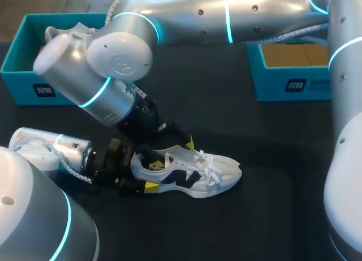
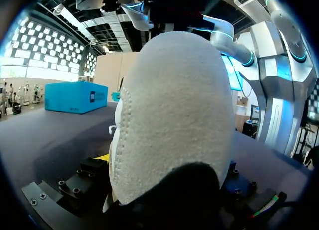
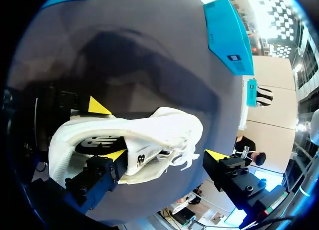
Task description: Take the shoe out of the shoebox, open the shoe tongue, remove and reinsert the insole, then place the shoe into the shoebox
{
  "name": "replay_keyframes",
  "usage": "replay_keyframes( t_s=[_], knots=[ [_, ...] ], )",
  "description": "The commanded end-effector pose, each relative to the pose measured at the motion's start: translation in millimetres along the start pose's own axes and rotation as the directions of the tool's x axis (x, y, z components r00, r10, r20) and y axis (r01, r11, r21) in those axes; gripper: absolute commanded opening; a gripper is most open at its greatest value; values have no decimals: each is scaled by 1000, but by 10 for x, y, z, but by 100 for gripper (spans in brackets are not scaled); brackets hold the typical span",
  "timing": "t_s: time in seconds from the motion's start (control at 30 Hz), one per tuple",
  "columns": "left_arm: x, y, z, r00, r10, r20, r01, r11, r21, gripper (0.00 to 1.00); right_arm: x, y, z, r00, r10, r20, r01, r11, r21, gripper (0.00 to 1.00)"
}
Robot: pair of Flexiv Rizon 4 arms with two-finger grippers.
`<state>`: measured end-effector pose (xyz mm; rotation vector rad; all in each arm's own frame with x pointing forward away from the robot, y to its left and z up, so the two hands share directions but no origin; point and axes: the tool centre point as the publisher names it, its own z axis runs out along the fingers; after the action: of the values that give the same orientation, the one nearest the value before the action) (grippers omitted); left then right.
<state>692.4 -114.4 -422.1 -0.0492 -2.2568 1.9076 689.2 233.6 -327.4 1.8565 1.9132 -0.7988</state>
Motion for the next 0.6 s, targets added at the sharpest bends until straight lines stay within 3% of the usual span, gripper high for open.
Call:
replay_keyframes(
  t_s=[0.03, 0.6],
  knots=[
    [-15, 20, 8, 1000, 0, 2, 0, 1000, 0, 0, -61, -64, 57, 781, 623, -31, -623, 782, 5, 100],
    [-15, 20, 8, 1000, 0, 2, 0, 1000, 0, 0, -215, -83, 163, 782, 615, -102, -615, 788, 32, 100]
  ],
)
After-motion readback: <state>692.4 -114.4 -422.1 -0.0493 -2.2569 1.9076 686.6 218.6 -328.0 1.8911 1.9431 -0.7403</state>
